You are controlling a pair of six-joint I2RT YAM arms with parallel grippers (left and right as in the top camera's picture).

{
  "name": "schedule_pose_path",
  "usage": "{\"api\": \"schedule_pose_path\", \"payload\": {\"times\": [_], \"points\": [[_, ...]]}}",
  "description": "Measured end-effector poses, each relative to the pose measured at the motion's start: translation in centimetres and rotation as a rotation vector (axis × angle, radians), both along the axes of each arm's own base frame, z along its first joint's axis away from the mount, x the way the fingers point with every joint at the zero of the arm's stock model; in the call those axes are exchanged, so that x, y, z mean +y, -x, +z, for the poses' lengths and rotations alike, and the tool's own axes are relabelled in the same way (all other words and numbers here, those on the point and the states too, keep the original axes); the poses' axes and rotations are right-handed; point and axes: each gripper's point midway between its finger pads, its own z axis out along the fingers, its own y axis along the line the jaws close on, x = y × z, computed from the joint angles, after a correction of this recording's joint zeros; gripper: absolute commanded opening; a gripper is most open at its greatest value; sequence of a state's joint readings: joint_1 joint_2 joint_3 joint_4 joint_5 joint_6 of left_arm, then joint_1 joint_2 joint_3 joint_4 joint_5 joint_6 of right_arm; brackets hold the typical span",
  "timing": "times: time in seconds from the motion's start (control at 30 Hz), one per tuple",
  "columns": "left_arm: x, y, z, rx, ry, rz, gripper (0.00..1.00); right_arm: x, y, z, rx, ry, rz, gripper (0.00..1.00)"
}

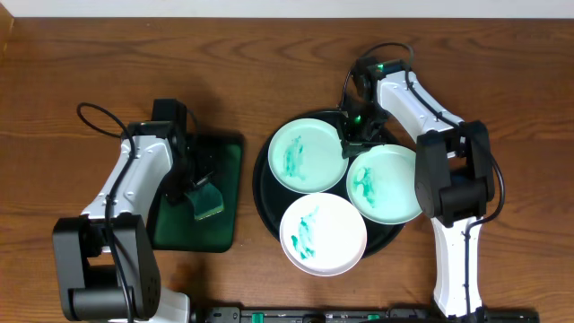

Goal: Clean dirty plates on tray and stack at the side

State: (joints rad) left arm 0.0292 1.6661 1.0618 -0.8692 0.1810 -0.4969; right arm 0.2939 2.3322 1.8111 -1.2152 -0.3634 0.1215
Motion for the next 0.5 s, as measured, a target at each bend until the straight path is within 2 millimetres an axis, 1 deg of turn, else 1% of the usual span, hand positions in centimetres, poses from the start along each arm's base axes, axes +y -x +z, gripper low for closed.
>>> {"api": "schedule_pose_path", "payload": {"times": [0.17,0.23,0.27,0.4,0.43,0.47,0.5], "points": [[0.0,0.3,0.0,0.014,0.0,0.0,0.82,0.0,0.0,0.0,0.0,0.0,0.0,0.02],[0.0,0.3,-0.1,0.015,0.0,0.001,0.8,0.0,0.0,0.0,0.0,0.0,0.0,0.02],[0.0,0.3,-0.2,0.018,0.0,0.001,0.79,0.0,0.0,0.0,0.0,0.0,0.0,0.02],[0.0,0.3,-1.1,0.041,0.0,0.002,0.78,0.0,0.0,0.0,0.0,0.0,0.0,0.02],[0.0,0.3,-1.4,0.049,0.001,0.002,0.75,0.0,0.0,0.0,0.0,0.0,0.0,0.02],[0.0,0.3,-1.7,0.058,0.001,0.005,0.69,0.0,0.0,0.0,0.001,0.0,0.0,0.02],[0.0,0.3,-2.1,0.067,0.001,0.011,0.59,0.0,0.0,0.0,0.001,0.0,0.0,0.02]]}}
